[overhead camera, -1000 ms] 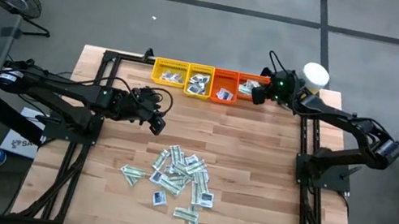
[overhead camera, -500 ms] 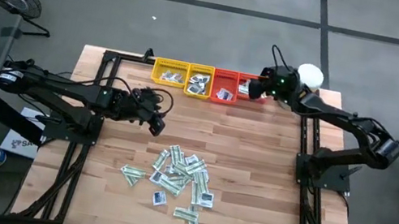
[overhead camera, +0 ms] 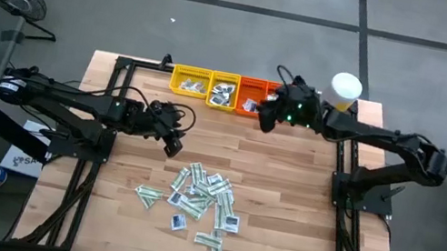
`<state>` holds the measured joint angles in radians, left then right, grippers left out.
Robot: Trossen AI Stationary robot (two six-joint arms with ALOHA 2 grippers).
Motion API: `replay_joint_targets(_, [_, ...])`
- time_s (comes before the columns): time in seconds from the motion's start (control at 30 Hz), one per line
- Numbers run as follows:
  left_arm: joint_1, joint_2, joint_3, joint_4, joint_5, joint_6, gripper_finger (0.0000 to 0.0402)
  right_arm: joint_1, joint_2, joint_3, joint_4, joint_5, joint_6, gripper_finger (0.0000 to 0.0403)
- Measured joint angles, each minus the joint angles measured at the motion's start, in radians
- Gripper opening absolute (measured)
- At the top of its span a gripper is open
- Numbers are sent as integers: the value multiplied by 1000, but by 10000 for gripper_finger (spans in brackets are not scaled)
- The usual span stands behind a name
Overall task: Pick & Place First Aid Supplies
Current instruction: Put the green pad into the right orange bin
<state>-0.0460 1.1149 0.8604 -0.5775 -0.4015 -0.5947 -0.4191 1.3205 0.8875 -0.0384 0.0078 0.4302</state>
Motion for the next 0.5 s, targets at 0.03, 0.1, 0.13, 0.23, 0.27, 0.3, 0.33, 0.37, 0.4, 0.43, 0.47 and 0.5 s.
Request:
replay_joint_targets(0.03, [0,0,0,0,2,11,162,22,0,0,-25,-2,39,140])
replay_joint_targets(0.1, [0,0,0,1,6,25,162,61,0,0,-80,-8,108,139])
replay_joint_targets(0.13, [0,0,0,4,8,32,162,84,0,0,-107,-8,139,138])
replay_joint_targets(0.23, [0,5,0,20,20,54,162,148,0,0,-172,19,198,138])
replay_joint_targets(0.27, [0,13,0,34,28,65,162,169,0,0,-189,35,216,138])
replay_joint_targets(0.3, [0,20,0,54,39,77,162,187,0,0,-204,51,233,138])
replay_joint_targets(0.33, [0,26,-1,70,56,92,162,205,0,0,-215,67,250,138])
replay_joint_targets(0.37, [0,37,-1,95,72,107,162,222,0,0,-226,85,266,138])
replay_joint_targets(0.4, [0,51,-1,130,96,121,162,238,0,0,-238,105,282,138])
replay_joint_targets(0.43, [0,68,0,157,118,134,162,253,0,0,-249,120,298,138])
replay_joint_targets(0.47, [0,87,-1,176,142,146,162,267,0,0,-264,135,316,138])
replay_joint_targets(0.5, [0,106,-1,204,166,158,162,280,0,0,-276,149,333,138])
